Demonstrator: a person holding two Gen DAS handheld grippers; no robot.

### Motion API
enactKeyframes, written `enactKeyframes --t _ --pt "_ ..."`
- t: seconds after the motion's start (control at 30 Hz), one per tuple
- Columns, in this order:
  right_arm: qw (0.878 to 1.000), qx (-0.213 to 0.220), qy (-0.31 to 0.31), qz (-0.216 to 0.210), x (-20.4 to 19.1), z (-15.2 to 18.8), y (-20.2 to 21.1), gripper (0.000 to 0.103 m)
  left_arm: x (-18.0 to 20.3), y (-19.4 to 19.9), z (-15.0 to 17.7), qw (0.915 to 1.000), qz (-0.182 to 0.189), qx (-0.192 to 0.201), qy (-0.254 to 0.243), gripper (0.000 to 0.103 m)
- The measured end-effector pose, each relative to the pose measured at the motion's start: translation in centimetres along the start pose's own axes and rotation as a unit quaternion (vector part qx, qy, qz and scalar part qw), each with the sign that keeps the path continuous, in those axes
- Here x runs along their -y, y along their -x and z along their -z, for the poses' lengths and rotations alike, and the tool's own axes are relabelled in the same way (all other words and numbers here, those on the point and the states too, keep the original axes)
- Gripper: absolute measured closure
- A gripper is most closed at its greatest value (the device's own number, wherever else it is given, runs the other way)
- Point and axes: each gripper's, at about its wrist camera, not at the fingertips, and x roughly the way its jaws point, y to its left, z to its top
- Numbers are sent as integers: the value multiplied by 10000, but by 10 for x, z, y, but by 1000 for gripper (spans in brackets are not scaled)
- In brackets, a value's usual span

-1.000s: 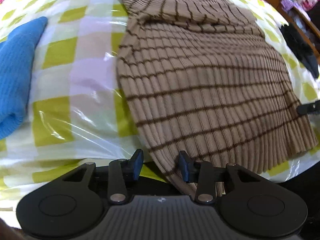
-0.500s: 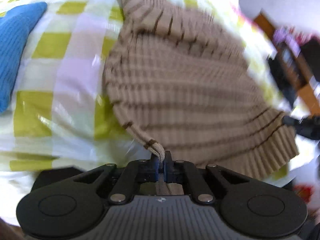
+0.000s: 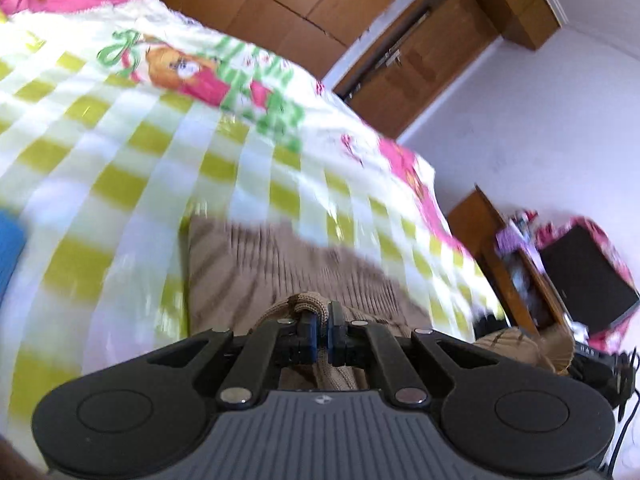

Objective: Fold small clothes
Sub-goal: 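Lift the sweater hem with both tools and fold it over the body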

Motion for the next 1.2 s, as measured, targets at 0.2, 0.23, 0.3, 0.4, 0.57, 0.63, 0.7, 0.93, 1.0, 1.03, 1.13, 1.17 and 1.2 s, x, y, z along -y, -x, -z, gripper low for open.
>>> enactKeyframes --t 0.2,0.23,0.3,0.4,0.57,0.63,0.7,0.93,1.0,1.03,1.13,1.17,1.2 --pt "9975 288 -500 404 38 -44 -84 95 -54 -83 -29 9971 -552 -70 525 84" --pt "9968 228 -498 577 45 -46 -99 95 -67 -93 -28 9951 -708 -160 676 84" --pt "9944 90 -530 913 60 -48 -126 94 -86 -100 -19 9924 -790 -310 896 84" --pt "9924 -99 -640 1044 78 -46 -151 92 -92 -96 -11 9923 -702 -203 1004 83" --pt "9958 -193 -393 805 69 -46 -154 90 -90 -88 -16 9923 -651 -134 1045 76" --pt "9963 -126 -204 819 60 -48 -150 85 -90 -85 -20 9915 -591 -103 1153 70" --pt "9966 -162 -188 781 54 -51 -149 84 -90 -85 -26 9904 -557 -83 1263 69" --pt "9930 -479 -750 783 68 -52 -167 80 -112 -96 -36 9748 -360 8 2203 65" --pt "9940 -530 -602 749 64 -49 -170 80 -118 -96 -33 9709 -287 14 2379 64" --pt "9944 -544 -523 741 61 -47 -170 80 -119 -95 -32 9710 -292 23 2374 64" --pt "9958 -437 -265 759 54 -47 -163 80 -120 -94 -31 9718 -308 2 2337 63" --pt "9957 -425 -168 809 52 -47 -161 80 -119 -94 -31 9715 -311 6 2349 63" --pt "9952 -371 -94 900 51 -48 -159 80 -118 -94 -32 9715 -333 9 2348 62"
